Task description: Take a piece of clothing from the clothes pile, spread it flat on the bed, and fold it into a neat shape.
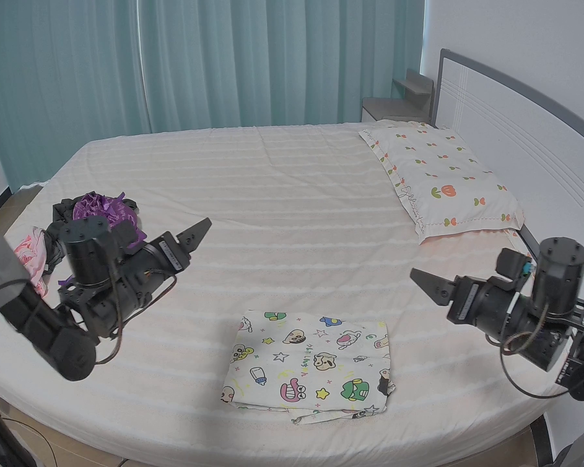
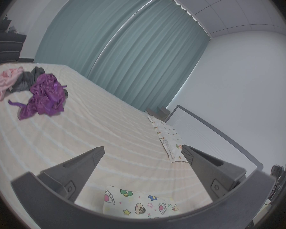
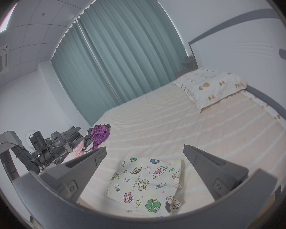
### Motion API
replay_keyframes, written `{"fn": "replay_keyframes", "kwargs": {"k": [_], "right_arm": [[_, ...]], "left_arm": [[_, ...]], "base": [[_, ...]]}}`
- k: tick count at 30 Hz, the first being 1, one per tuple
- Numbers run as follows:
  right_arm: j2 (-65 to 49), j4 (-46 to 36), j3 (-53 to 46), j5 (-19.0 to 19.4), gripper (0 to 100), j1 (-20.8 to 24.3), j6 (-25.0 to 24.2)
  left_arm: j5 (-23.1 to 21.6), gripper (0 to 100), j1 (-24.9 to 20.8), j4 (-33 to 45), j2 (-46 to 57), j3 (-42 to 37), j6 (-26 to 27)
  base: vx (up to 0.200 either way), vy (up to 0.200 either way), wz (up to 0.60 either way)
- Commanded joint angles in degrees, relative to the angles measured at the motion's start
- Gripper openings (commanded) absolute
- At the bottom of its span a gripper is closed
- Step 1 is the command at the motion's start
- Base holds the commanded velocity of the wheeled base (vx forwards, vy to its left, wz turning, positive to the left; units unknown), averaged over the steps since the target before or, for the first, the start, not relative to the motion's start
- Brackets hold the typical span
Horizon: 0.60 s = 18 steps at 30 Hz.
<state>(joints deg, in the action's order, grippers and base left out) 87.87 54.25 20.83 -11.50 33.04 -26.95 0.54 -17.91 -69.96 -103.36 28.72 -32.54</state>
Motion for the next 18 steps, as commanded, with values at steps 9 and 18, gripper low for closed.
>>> {"fn": "replay_keyframes", "kwargs": {"k": [9, 18], "right_arm": [[-28.72, -10.92, -10.99, -6.87, 100, -0.25, 13.86], [-37.68, -11.62, -18.28, -8.46, 100, -7.46, 25.90]], "left_arm": [[2.36, 100, -0.72, 25.40, 45.09, -17.73, 8.02], [3.86, 100, -0.37, 49.57, 68.74, -16.15, 19.09]], "base": [[0.000, 0.000, 0.00], [0.000, 0.000, 0.00]]}}
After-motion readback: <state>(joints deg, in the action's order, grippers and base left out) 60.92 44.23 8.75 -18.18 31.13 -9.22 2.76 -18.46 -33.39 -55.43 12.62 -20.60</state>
